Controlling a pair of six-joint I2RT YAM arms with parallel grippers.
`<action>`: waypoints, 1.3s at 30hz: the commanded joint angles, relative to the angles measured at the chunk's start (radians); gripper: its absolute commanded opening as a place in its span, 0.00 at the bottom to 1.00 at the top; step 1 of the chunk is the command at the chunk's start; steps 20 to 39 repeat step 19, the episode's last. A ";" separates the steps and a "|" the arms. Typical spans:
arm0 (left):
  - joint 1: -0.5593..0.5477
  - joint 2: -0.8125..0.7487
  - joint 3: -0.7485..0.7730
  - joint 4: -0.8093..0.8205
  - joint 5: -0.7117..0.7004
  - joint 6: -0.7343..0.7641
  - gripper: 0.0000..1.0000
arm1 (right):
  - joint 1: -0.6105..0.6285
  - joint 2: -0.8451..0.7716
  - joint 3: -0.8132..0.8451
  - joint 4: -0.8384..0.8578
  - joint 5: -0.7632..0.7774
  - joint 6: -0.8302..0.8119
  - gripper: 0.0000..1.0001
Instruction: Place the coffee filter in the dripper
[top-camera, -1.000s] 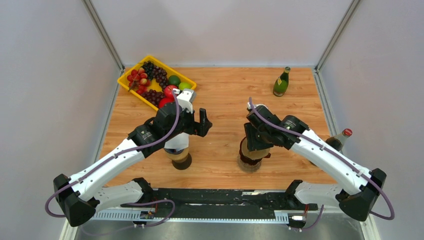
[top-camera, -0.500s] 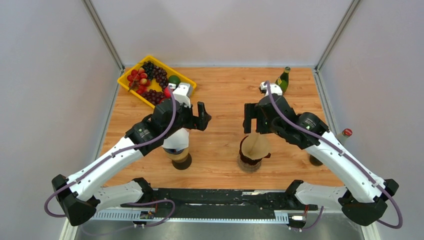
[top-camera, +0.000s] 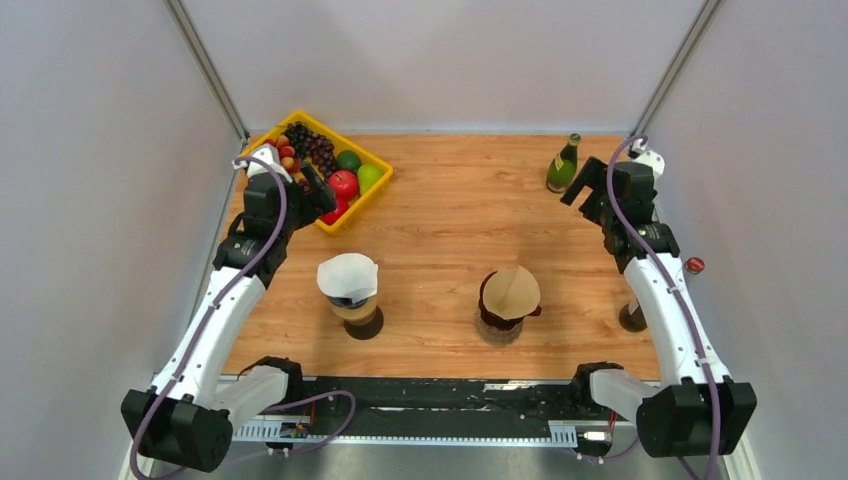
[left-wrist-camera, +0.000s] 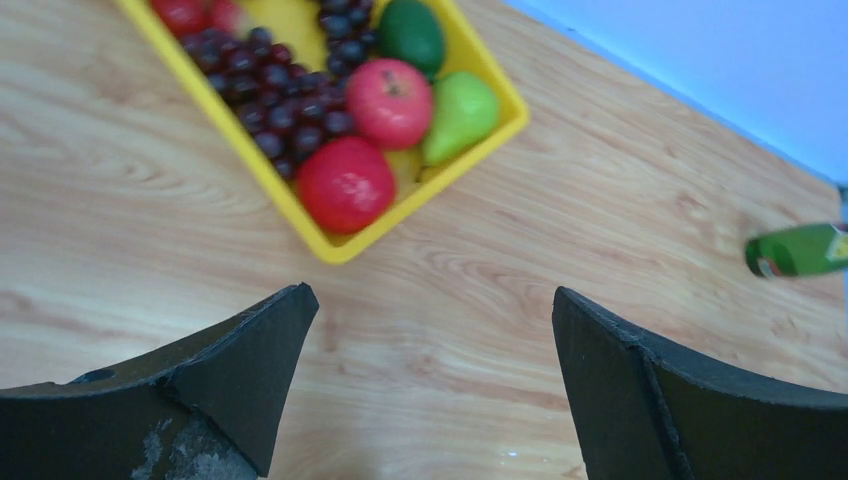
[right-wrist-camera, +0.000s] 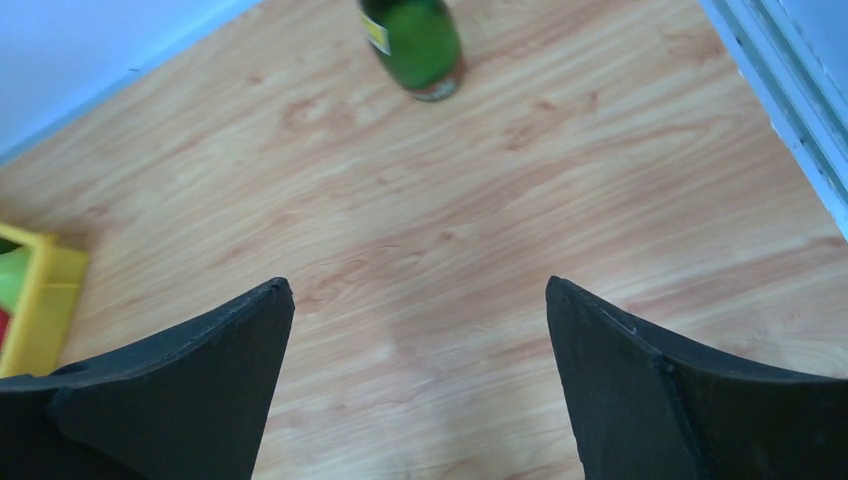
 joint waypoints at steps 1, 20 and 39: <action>0.127 -0.032 -0.075 0.023 0.017 -0.057 1.00 | -0.077 0.013 -0.146 0.230 -0.043 -0.007 1.00; 0.293 -0.274 -0.332 0.149 -0.043 -0.068 1.00 | -0.078 -0.022 -0.392 0.431 0.129 -0.019 1.00; 0.293 -0.274 -0.332 0.149 -0.043 -0.068 1.00 | -0.078 -0.022 -0.392 0.431 0.129 -0.019 1.00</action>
